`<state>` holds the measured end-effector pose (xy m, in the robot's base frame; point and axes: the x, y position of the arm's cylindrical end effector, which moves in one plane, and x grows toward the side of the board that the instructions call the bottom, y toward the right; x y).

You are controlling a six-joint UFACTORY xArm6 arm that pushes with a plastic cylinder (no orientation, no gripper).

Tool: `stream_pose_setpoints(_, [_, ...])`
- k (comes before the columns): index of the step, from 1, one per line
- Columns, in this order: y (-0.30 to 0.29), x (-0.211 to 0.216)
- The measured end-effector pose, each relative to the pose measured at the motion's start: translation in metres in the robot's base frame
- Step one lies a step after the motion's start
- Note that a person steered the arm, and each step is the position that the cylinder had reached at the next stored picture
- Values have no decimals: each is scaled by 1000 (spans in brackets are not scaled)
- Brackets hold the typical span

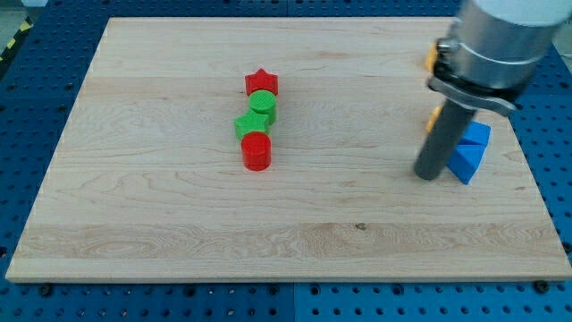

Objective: Align the blue cube and heart above the blue triangle

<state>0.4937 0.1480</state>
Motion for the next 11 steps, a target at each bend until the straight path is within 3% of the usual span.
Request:
stream_pose_setpoints(1, [-33,-39])
stream_pose_setpoints(2, [-15,-66])
stream_pose_setpoints(5, [57,-85])
stream_pose_setpoints(6, [57,-104])
stream_pose_setpoints(7, [72,-150])
stream_pose_setpoints(8, [130,-148])
stream_pose_setpoints(11, [145,-43])
